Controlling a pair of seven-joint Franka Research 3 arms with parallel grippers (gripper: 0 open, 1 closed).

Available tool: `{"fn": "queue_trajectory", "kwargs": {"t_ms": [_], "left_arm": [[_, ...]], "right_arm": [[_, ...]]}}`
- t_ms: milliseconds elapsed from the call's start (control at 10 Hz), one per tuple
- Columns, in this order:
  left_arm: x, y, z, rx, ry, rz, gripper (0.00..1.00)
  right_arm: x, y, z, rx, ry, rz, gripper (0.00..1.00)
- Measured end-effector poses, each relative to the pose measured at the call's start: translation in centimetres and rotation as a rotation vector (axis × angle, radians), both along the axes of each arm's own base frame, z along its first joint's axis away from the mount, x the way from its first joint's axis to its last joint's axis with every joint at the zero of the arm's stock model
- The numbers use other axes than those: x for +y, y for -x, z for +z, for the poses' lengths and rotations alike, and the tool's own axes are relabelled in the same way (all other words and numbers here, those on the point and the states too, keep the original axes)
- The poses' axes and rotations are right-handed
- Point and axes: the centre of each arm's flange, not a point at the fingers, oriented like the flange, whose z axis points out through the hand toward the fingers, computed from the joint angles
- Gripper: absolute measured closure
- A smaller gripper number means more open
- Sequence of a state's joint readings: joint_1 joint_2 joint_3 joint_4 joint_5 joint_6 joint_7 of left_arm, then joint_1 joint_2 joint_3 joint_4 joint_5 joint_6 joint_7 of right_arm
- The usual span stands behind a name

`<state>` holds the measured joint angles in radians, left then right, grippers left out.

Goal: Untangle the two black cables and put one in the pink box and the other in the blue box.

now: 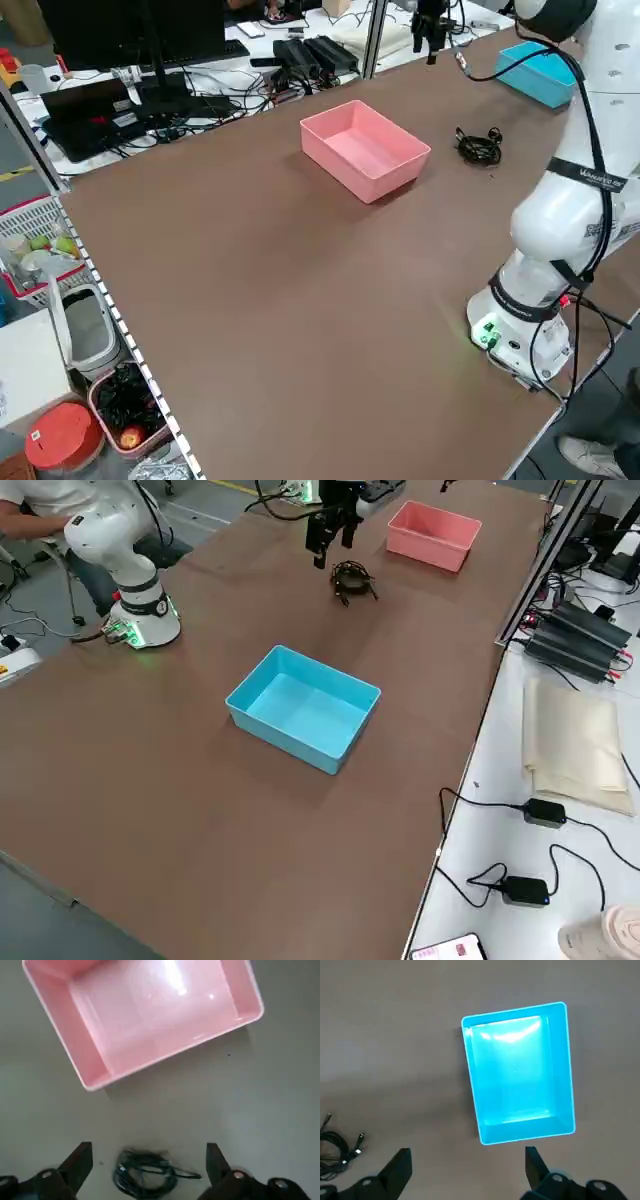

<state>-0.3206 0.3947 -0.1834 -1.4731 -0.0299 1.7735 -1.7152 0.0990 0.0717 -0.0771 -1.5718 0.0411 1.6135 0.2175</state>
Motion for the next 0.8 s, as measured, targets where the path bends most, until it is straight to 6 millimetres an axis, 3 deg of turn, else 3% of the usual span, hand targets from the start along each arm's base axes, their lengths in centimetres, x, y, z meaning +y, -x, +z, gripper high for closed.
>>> {"fn": "queue_trajectory", "kwargs": {"t_ms": [400,600,800], "left_arm": [[-8.5,1.4,-5.8,-0.028,0.023,0.360,0.00],[-11.7,2.2,-9.2,-0.028,0.036,0.466,0.00],[-14.3,3.0,-12.7,-0.036,0.062,0.498,0.03]], "right_arm": [[3.3,-0.4,-3.5,-0.005,-0.010,-0.091,0.00],[4.8,-0.4,-5.7,-0.001,-0.022,-0.130,0.00],[5.5,-0.4,-6.3,-0.006,-0.033,-0.162,0.00]]}}
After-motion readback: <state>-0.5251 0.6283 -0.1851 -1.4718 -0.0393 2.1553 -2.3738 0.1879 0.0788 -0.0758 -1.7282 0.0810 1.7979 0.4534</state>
